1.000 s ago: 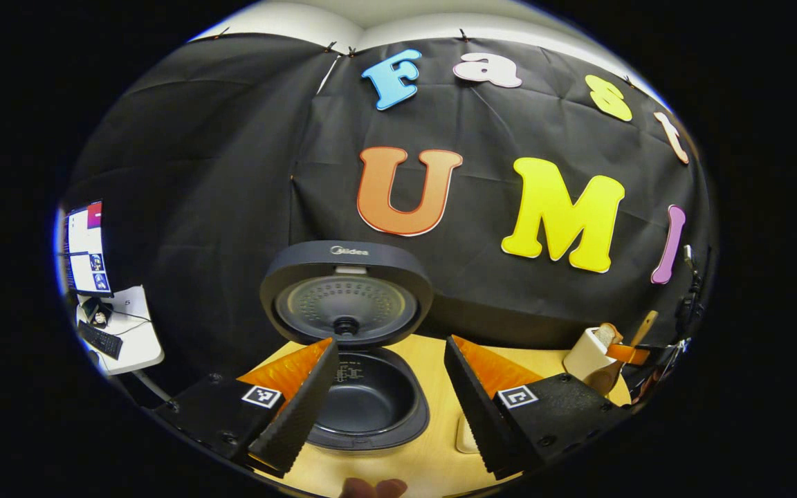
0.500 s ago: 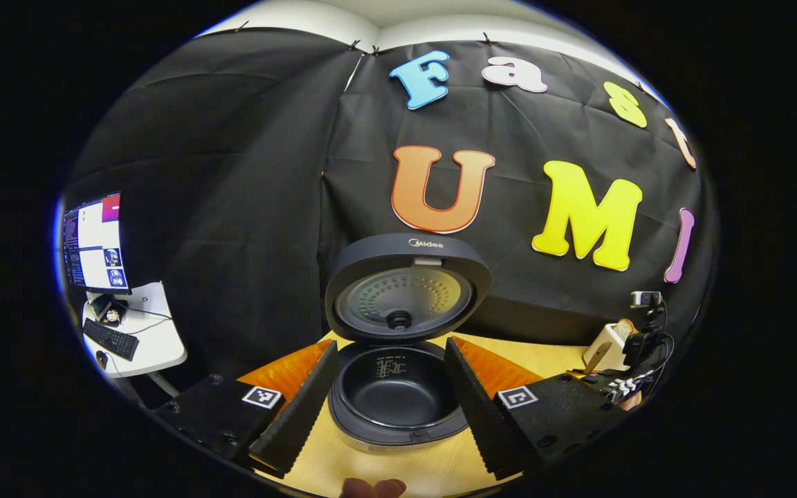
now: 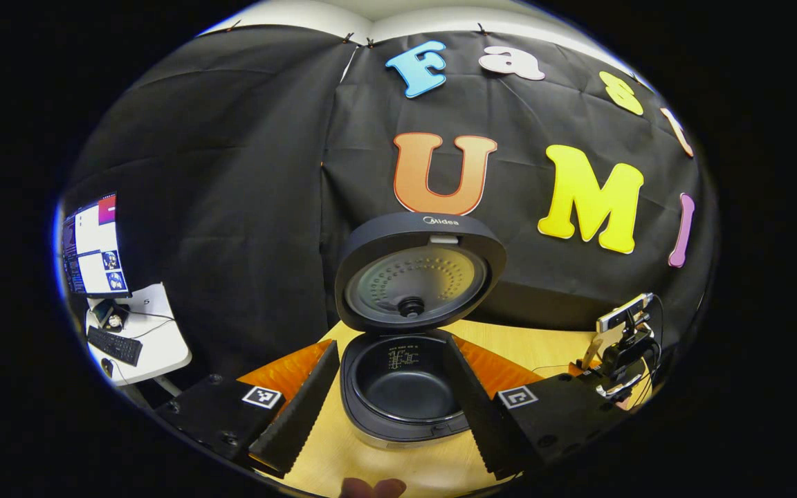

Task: Close the left gripper, press the button to open the rice cooker; take a wooden spoon from the chopstick holder with the right hand, scoop a spoonful of rice and pour it into the rice cooker, then put the wooden spoon back into the chopstick holder.

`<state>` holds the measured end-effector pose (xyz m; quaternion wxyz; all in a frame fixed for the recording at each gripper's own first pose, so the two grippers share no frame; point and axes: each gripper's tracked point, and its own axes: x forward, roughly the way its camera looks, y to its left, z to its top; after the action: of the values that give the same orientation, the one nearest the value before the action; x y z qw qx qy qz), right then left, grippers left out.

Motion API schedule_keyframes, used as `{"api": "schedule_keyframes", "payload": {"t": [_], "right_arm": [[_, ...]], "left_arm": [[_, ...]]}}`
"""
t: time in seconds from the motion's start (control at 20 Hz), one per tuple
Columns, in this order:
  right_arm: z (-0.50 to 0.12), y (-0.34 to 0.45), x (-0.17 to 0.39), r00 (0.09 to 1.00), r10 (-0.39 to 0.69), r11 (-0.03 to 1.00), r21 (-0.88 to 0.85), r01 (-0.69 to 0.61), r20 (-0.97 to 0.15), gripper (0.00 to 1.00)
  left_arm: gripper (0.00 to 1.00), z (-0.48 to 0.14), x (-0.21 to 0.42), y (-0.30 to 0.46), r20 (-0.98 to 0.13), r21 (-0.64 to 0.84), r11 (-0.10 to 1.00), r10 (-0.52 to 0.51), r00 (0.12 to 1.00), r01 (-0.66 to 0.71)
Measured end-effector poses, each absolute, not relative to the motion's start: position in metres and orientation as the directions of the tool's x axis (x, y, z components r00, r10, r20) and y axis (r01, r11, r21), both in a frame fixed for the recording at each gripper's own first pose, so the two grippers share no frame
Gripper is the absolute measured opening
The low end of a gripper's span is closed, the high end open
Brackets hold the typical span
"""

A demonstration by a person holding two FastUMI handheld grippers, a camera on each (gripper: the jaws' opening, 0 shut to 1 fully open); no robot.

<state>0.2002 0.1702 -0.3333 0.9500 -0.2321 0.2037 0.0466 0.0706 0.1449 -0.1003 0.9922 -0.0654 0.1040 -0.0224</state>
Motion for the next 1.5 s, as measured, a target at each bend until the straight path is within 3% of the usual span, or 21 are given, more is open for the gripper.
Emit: {"api": "schedule_keyframes", "payload": {"t": [0.25, 0.5, 1.0, 1.2, 1.5], "right_arm": [[-0.346, 0.191, 0.195, 0.860, 0.057, 0.976, -0.153, -0.155, -0.507, 0.01], [-0.348, 0.193, 0.189, 0.819, 0.101, 0.994, 0.091, -0.059, -0.565, 0.01], [-0.345, 0.211, 0.181, 0.767, 0.259, 0.917, 0.399, -0.004, -0.587, 0.01], [-0.345, 0.208, 0.178, 0.749, 0.320, 0.843, 0.536, 0.054, -0.580, 0.01], [-0.334, 0.184, 0.176, 0.770, 0.340, 0.814, 0.580, 0.047, -0.540, 0.01]], "left_arm": [[0.98, -0.103, 0.068, 0.153, -0.204, -0.158, 0.987, -0.050, 0.978, 0.017], [0.98, -0.112, 0.064, 0.161, -0.228, -0.183, 0.983, -0.039, 0.973, -0.004], [0.98, -0.113, 0.058, 0.162, -0.244, -0.179, 0.984, -0.022, 0.969, -0.022], [0.98, -0.108, 0.056, 0.148, -0.244, -0.167, 0.986, -0.040, 0.969, -0.002], [0.98, -0.098, 0.054, 0.123, -0.241, -0.137, 0.990, -0.066, 0.968, 0.034]]}}
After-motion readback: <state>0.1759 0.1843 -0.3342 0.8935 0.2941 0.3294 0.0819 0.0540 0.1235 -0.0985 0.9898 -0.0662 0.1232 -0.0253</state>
